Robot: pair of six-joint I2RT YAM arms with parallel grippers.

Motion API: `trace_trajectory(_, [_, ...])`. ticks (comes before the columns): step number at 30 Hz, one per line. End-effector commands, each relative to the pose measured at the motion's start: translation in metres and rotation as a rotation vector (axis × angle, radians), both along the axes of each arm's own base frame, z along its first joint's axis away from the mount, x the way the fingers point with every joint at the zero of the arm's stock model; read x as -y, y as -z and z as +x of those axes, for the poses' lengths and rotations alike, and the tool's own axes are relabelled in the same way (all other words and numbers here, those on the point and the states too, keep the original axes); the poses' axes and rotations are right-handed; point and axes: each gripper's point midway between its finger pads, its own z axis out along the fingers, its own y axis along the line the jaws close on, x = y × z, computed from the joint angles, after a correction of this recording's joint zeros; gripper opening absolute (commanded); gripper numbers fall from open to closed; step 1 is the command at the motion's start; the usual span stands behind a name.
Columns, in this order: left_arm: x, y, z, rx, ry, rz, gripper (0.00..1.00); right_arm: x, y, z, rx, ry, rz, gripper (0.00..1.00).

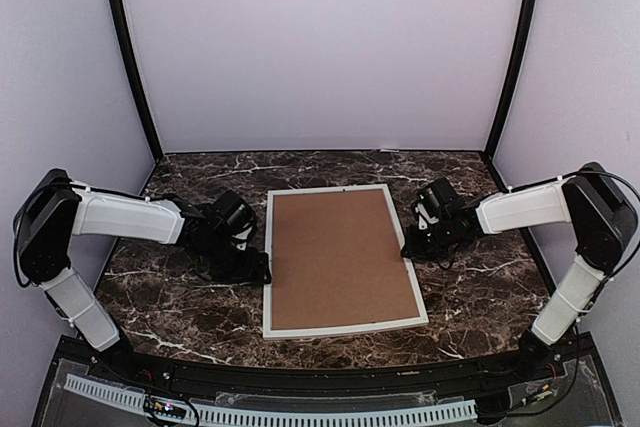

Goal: Put the photo into the frame
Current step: Press the fastener.

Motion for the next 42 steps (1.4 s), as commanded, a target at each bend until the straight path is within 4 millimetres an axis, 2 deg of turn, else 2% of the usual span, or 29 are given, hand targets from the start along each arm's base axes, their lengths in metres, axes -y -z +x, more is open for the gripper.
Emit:
trace_trajectory(1, [0.002,0.013,-0.008,-0.051,0.001,0.008,0.81,0.009,0.015,-0.013,-0.053,0.017,-0.022,0.09])
trace_trajectory(16, [0.007,0.021,-0.019,-0.080,0.012,0.000,0.81,0.010,0.018,-0.015,-0.060,0.015,-0.024,0.09])
trace_trajectory(22, [0.005,-0.014,-0.002,0.010,0.012,0.032,0.82,0.009,0.017,-0.015,-0.058,0.016,-0.019,0.09])
trace_trajectory(25, [-0.002,-0.023,0.003,0.032,0.009,0.078,0.84,0.009,0.015,-0.015,-0.057,0.022,-0.013,0.08])
trace_trajectory(30, [-0.011,-0.021,-0.001,0.018,-0.006,0.113,0.87,0.006,0.016,-0.019,-0.068,0.041,0.014,0.08])
trace_trajectory(42, [-0.005,-0.006,0.003,-0.020,-0.009,0.138,0.87,0.000,0.019,-0.021,-0.077,0.023,0.035,0.07])
